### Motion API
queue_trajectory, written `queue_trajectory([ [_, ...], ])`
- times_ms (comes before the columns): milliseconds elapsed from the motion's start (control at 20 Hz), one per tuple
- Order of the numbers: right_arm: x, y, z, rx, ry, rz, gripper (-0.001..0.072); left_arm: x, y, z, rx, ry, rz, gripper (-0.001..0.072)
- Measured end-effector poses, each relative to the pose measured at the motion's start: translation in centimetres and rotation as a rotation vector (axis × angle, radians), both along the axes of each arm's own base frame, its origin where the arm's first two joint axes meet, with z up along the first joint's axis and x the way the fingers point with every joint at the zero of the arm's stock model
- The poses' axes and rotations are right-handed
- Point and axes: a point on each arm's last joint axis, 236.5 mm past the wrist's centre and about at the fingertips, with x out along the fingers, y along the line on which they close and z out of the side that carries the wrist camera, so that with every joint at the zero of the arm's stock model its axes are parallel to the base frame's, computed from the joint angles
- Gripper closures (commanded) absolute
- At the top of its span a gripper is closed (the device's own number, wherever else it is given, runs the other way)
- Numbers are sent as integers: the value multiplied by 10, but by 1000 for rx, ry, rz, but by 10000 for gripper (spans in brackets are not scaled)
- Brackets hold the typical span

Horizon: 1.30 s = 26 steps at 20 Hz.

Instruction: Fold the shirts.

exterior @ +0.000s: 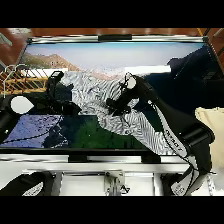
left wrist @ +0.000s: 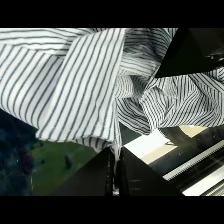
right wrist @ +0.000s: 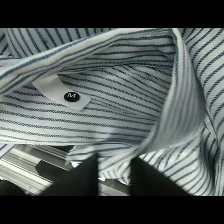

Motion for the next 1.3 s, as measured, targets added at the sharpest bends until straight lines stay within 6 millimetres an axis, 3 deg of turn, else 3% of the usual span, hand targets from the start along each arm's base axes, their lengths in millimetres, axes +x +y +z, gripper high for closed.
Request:
queue_trajectory([
  [250, -5, -11, 6, 8, 20, 44, 638, 1, 2, 1, 6, -9, 0, 646],
  [350, -4, -28, 27, 1, -20, 90, 638, 9, 7, 8, 5, -35, 19, 646],
  [450, 8, -49, 65, -4, -128, 126, 638, 27, 12, 35, -19, -106, 54, 646],
  [500, 18, -60, 93, 0, -216, 135, 638, 37, 14, 56, -43, -155, 72, 646],
  [600, 43, -78, 160, 19, -444, 130, 638, 55, 12, 119, -138, -273, 106, 646],
  [750, 67, -96, 296, 70, -893, 91, 639, 56, 0, 247, -333, -511, 98, 645],
  [850, 62, -106, 388, 116, -1180, 44, 638, 40, 2, 323, -411, -678, 80, 645],
  [900, 53, -111, 429, 142, -1304, 19, 639, 29, 5, 352, -435, -744, 71, 645],
  [1000, 27, -118, 491, 199, -1480, -13, 639, 2, 14, 401, -454, -880, 54, 646],
  [1100, 5, -123, 519, 219, -1557, -14, 638, -18, 28, 425, -408, -980, 60, 646],
  [1150, -5, -123, 519, 216, -1550, 8, 638, -23, 35, 428, -362, -1003, 69, 645],
  [1200, -12, -121, 512, 216, -1520, 35, 639, -26, 43, 425, -320, -1002, 86, 645],
  [1300, -24, -115, 475, 201, -1380, 115, 638, -23, 53, 398, -253, -898, 120, 645],
])
